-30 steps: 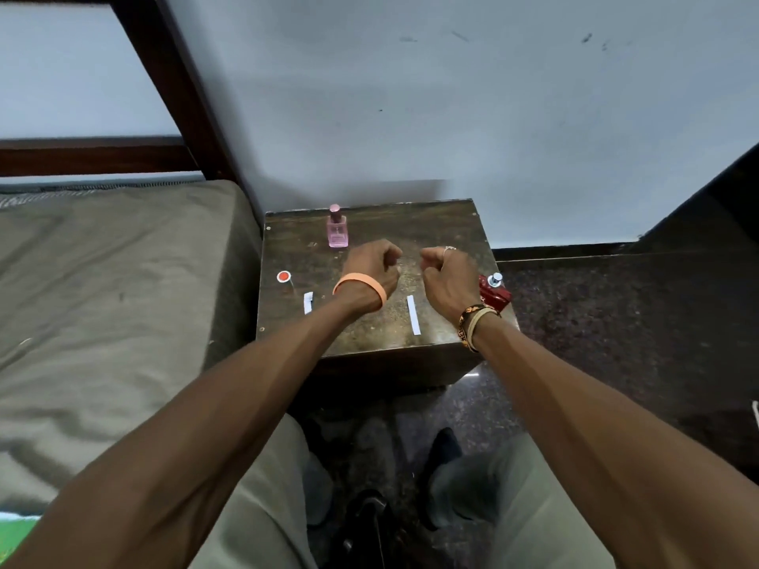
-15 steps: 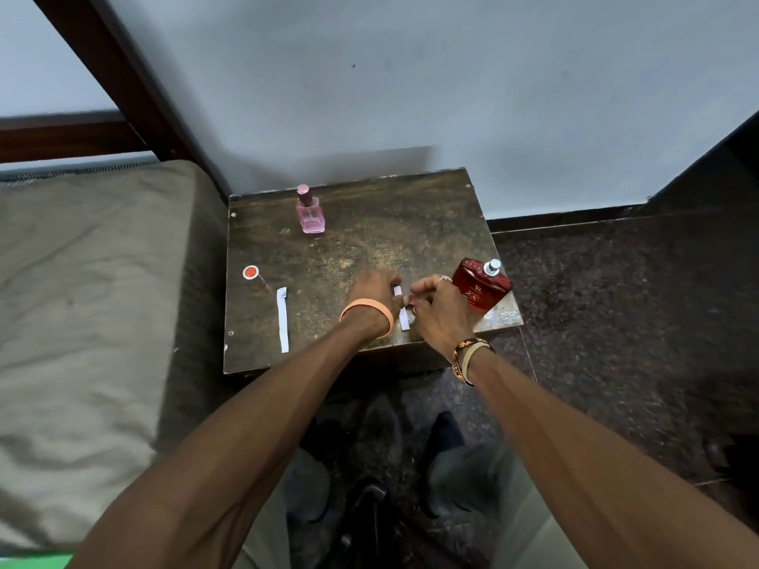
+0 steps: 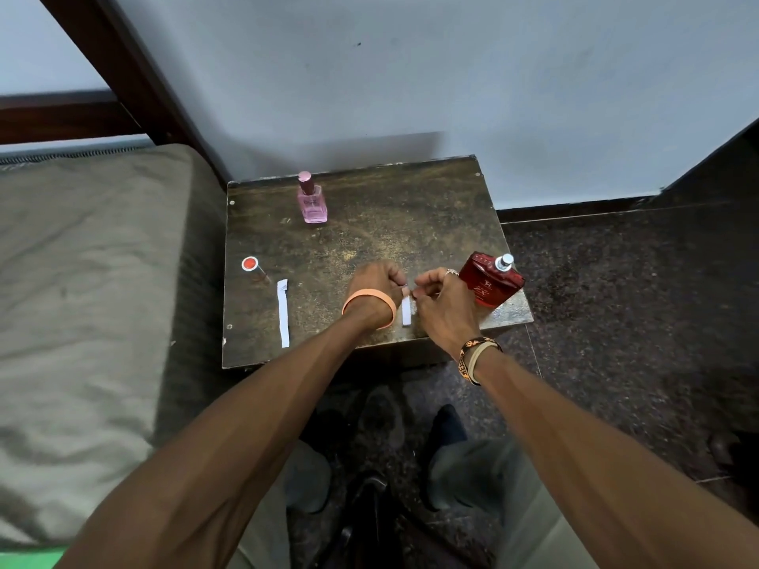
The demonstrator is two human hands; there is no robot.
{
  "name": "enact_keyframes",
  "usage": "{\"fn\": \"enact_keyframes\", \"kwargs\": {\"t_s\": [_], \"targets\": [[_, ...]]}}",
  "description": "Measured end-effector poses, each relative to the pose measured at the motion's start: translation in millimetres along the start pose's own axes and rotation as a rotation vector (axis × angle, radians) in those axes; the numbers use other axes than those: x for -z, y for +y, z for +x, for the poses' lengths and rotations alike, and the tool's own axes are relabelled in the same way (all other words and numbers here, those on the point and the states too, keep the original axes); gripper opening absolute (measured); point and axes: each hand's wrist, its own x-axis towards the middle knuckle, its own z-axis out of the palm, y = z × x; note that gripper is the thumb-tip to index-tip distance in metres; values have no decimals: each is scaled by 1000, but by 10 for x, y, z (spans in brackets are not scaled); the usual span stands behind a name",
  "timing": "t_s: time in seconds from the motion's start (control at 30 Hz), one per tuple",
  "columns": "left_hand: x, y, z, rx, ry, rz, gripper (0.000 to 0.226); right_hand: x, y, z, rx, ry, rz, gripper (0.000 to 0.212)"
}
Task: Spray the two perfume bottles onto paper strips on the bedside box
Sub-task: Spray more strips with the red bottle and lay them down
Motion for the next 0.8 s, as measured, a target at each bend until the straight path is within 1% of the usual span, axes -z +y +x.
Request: {"fn": "enact_keyframes", "kwargs": {"t_s": [0.07, 0.2, 0.27, 0.4, 0.5, 0.7, 0.8], "targets": [[13, -16, 8, -16, -19, -21, 11, -9, -4, -5, 3, -7, 1, 32], [107, -71, -8, -91, -80, -115, 10, -13, -49, -32, 5, -35, 48, 23], [202, -82, -30, -108, -95, -205, 12, 3, -108, -46, -10, -44, 77, 26], [439, -2, -128, -45, -121, -466, 15, 90, -323, -119, -61, -23, 190, 30], [633, 139, -226, -27, -85, -575, 14, 211, -530, -201, -101, -33, 322, 32], [947, 454, -415, 15, -71, -711, 8, 539, -878, -423, -36, -85, 411, 38], [1044, 588, -519, 35, -45, -826, 6, 651, -971, -547, -23, -117, 468, 36]]}}
